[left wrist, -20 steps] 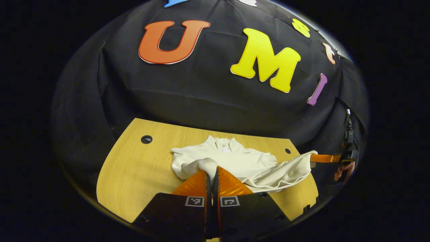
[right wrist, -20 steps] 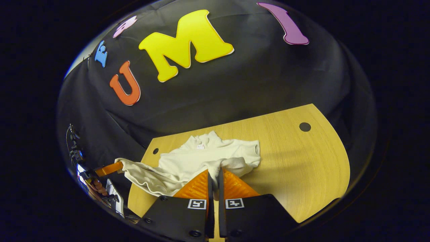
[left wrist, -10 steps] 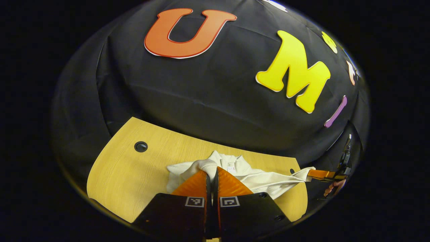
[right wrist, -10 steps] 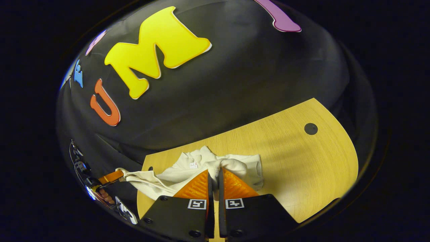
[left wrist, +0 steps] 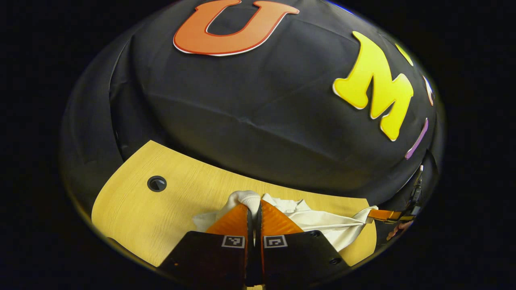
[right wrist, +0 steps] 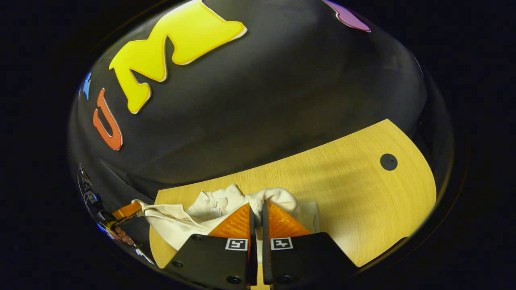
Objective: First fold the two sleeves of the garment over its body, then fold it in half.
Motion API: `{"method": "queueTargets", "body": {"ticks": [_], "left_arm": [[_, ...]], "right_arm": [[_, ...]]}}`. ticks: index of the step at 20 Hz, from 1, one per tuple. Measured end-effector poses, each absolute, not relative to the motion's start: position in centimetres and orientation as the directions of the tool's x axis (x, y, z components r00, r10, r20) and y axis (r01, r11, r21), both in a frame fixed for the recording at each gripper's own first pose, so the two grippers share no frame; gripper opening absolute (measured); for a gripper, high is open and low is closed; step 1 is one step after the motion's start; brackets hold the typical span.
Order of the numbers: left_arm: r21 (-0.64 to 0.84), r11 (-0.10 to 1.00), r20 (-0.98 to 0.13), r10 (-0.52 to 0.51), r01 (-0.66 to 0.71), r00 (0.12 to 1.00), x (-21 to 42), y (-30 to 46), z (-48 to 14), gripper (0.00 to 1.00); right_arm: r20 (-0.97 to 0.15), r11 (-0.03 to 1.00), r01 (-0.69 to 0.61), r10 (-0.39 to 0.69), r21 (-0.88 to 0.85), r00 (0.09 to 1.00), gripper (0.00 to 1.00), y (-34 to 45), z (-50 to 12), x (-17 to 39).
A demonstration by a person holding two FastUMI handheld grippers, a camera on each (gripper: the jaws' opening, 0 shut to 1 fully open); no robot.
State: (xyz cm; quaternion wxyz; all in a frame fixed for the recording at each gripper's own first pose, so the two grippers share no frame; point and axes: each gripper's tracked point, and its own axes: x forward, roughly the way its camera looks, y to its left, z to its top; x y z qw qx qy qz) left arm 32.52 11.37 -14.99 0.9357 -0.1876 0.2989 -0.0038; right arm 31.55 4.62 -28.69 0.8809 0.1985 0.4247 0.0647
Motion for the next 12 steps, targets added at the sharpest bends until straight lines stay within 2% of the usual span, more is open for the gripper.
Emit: {"method": "queueTargets", "body": {"ticks": [3,7,9,12], "left_arm": [[-0.335,0.936,-0.542,-0.099,-0.107,0.835,35.3,11.5,-17.7,0.03],[-0.299,0.945,-0.573,-0.067,-0.132,0.817,37.1,11.8,-22.6,0.03],[-0.292,0.946,-0.585,-0.059,-0.142,0.809,37.5,11.9,-24.1,0.03],[-0.290,0.948,-0.575,-0.062,-0.133,0.816,38.3,11.3,-24.7,0.04]], "right_arm": [[-0.725,0.922,0.058,0.262,0.384,0.637,0.06,5.1,-31.5,33.1],[-0.744,0.936,0.066,0.232,0.347,0.627,0.06,5.4,-35.5,34.6],[-0.743,0.938,0.078,0.215,0.338,0.634,0.04,5.5,-36.5,35.3],[-0.743,0.934,0.109,0.196,0.340,0.640,0.06,5.3,-37.7,35.9]]}}
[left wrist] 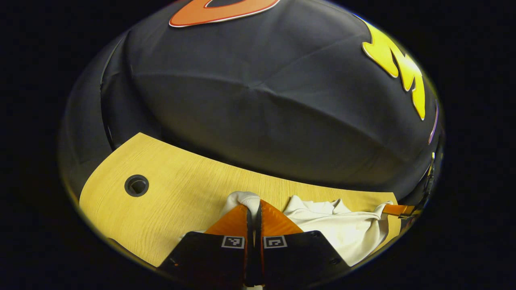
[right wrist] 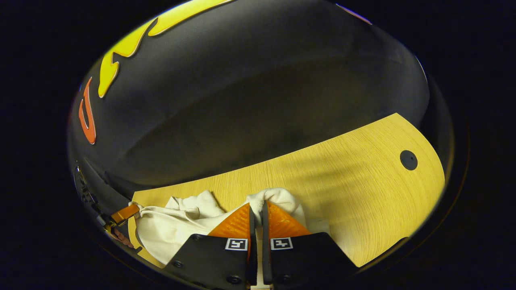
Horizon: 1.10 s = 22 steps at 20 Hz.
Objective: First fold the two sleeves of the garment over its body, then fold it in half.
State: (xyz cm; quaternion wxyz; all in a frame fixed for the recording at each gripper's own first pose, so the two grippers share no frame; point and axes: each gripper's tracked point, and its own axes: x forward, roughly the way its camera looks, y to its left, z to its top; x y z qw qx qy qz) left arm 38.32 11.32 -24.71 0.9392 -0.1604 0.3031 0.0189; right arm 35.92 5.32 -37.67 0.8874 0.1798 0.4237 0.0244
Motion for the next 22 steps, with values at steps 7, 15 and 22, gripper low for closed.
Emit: {"method": "queueTargets", "body": {"ticks": [7,15,22], "left_arm": [[-0.288,0.952,-0.533,-0.067,-0.106,0.844,38.2,11.3,-21.7,0.74],[-0.215,0.966,-0.410,0.044,-0.143,0.911,35.0,15.3,-12.0,0.96],[-0.083,0.993,-0.201,0.062,-0.080,0.978,27.2,16.0,4.3,0.95]], "right_arm": [[-0.681,0.928,0.151,0.134,0.342,0.720,0.51,3.9,-34.4,37.0],[-0.615,0.944,0.125,0.094,0.304,0.783,0.86,2.8,-26.8,34.9],[-0.428,0.989,-0.054,0.108,0.135,0.897,0.98,4.6,-11.1,29.5]]}}
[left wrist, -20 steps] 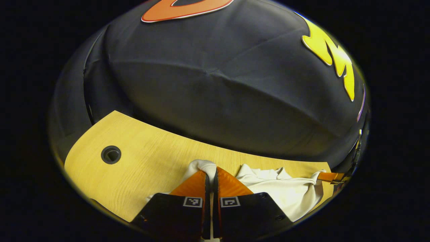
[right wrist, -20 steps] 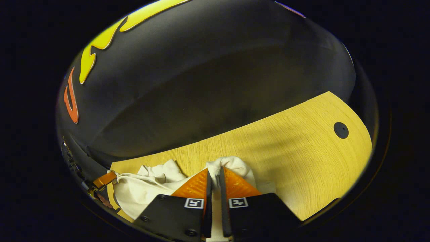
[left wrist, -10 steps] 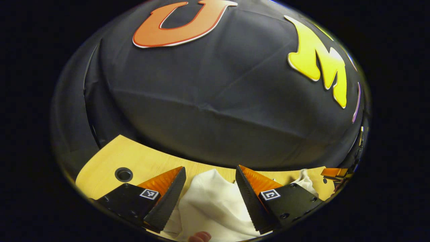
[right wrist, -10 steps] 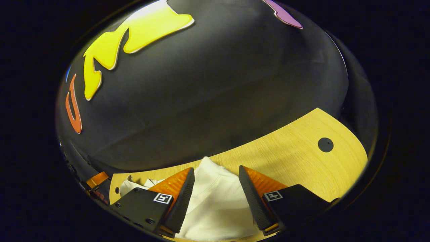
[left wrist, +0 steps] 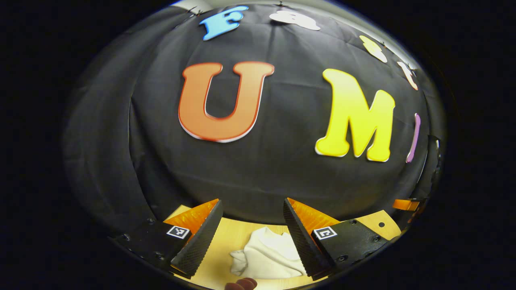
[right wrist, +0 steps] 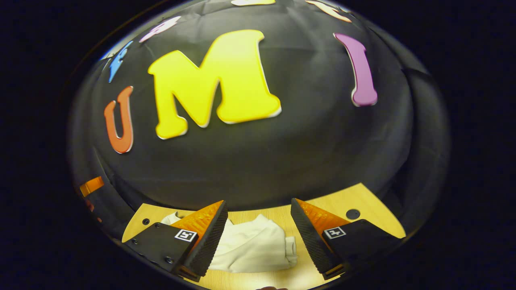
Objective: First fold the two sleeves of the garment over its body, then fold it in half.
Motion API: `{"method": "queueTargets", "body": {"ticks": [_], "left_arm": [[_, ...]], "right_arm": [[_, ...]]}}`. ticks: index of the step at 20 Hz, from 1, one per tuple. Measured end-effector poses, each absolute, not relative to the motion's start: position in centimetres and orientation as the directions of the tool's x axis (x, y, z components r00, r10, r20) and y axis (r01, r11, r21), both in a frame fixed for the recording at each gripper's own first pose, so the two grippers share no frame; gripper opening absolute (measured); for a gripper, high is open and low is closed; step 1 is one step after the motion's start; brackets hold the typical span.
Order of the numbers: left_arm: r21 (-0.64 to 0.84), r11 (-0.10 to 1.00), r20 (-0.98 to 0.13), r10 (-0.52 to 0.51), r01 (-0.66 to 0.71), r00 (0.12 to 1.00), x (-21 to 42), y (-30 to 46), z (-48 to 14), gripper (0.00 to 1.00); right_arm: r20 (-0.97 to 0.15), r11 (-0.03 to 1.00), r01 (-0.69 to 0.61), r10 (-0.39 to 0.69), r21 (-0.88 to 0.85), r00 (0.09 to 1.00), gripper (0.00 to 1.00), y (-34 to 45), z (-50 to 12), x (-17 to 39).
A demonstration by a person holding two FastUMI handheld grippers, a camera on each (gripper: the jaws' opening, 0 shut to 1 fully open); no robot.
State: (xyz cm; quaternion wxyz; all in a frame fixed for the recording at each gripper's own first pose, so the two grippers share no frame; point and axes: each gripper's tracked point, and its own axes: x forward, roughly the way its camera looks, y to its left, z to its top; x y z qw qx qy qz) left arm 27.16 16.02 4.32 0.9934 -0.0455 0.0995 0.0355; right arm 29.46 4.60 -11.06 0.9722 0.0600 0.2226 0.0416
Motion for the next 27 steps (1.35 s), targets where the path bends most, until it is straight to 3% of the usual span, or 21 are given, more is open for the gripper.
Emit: {"method": "queueTargets", "body": {"ticks": [3,7,8,10,11,12,14,17,18,27], "left_arm": [[-0.065,0.997,-0.127,0.023,-0.031,0.992,23.4,13.2,10.1,0.95],[-0.092,0.996,-0.079,-0.027,0.019,0.997,17.6,10.5,13.7,0.95],[-0.099,0.995,-0.074,-0.030,0.023,0.997,15.9,10.0,13.9,1.00],[-0.097,0.995,-0.066,-0.030,0.024,0.997,13.3,8.8,13.4,0.95],[-0.084,0.996,-0.060,-0.027,0.022,0.998,12.1,8.5,12.9,1.00],[-0.060,0.998,-0.051,-0.025,0.022,0.998,11.1,8.1,12.5,0.95],[-0.037,0.999,-0.023,-0.023,0.022,0.999,8.9,7.4,12.0,0.95],[-0.109,0.994,-0.016,-0.023,0.021,1.000,6.4,5.8,10.6,0.95],[-0.127,0.992,-0.018,-0.029,0.026,0.999,5.8,5.1,10.0,0.95],[-0.116,0.993,-0.036,-0.031,0.026,0.999,5.6,4.7,9.3,0.95]], "right_arm": [[-0.261,0.992,-0.124,0.126,0.025,0.957,0.97,6.0,-2.1,26.4],[-0.165,0.990,-0.139,0.136,-0.006,0.977,0.92,5.8,3.6,20.0],[-0.156,0.991,-0.135,0.133,-0.005,0.979,0.96,5.5,4.0,18.5],[-0.140,0.992,-0.125,0.123,-0.010,0.982,0.93,5.0,4.0,15.5],[-0.131,0.993,-0.116,0.114,-0.011,0.985,0.93,4.9,3.6,14.0],[-0.123,0.995,-0.102,0.100,-0.015,0.987,0.93,4.7,3.3,12.7],[-0.104,0.997,-0.075,0.073,-0.019,0.992,0.92,4.0,2.8,9.9],[-0.114,0.998,-0.069,0.069,0.002,0.991,0.96,4.7,1.0,5.6],[-0.116,0.997,-0.071,0.072,0.011,0.991,0.93,4.8,0.6,4.6],[-0.109,0.993,-0.114,0.113,-0.001,0.988,0.95,6.4,0.7,3.7]]}}
